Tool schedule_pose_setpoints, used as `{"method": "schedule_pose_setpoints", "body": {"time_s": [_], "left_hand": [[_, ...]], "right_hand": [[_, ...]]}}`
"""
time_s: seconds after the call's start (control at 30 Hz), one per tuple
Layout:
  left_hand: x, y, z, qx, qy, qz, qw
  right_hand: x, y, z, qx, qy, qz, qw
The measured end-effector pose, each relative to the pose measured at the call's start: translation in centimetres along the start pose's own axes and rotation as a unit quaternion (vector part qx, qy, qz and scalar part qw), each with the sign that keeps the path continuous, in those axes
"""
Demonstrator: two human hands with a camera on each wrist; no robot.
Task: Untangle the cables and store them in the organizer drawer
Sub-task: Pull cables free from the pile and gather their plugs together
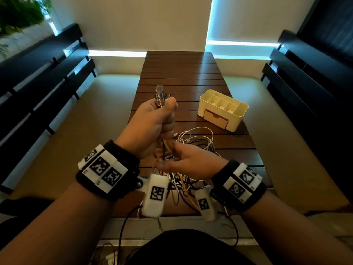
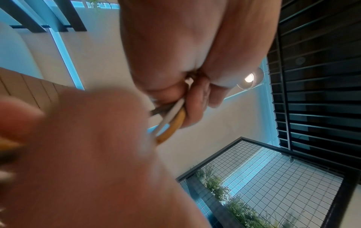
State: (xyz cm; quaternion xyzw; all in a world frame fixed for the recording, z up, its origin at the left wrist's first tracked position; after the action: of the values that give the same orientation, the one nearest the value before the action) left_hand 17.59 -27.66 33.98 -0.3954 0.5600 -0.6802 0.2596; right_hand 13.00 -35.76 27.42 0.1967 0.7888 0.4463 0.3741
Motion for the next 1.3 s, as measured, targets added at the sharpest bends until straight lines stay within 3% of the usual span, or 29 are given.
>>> {"method": "schedule_pose_setpoints", "body": {"time_s": [0.1, 0.27, 0.5, 0.67, 0.87, 1.1, 1.3], "left_hand": [[-0.6, -0.4, -0.1, 0.014, -0.028, -0.014, 0.999], [-1.7, -0.6, -0.6, 0.007, -0.07, -0.056, 0.996], [-2.9, -0.6, -0.5, 0.004, -0.102, -0.064, 0.993], [-3.2, -0.7, -0.2, 0.01, -0.12, -0.076, 0.99], [-3.8, -0.3, 0.6, 0.008, -0.146, -0.102, 0.984], [-5.6, -0.9, 0.7, 0.012, -0.164, -0.093, 0.982], [-9.6, -3.8, 0.6, 0.052, -0.207, -0.108, 0.971]], "right_hand": [[1.2, 0.7, 1.0, -0.029, 0.026, 0.019, 0.999], [1.1, 0.3, 0.8, -0.006, 0.101, 0.12, 0.988], [-0.6, -3.6, 2.5, -0.009, 0.057, 0.101, 0.993], [2.1, -8.2, 3.7, 0.052, 0.097, 0.134, 0.985], [3.7, -7.1, 4.9, -0.017, 0.085, 0.257, 0.962], [3.8, -6.6, 4.9, -0.034, 0.092, 0.235, 0.967], [6.9, -9.7, 3.5, 0.051, 0.134, 0.153, 0.978]]}}
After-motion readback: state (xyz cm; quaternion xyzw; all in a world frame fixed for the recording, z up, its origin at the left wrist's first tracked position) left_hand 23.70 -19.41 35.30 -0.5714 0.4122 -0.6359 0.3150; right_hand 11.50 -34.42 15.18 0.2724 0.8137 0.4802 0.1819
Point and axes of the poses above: each hand's wrist, its own z-axis towards the middle knuckle, its own x-axis out of the palm, y = z × x, the point moved 7 cm from there along z, towards the middle knuckle, and after that the axes turned 7 degrees about y, right-handed, at the moved point
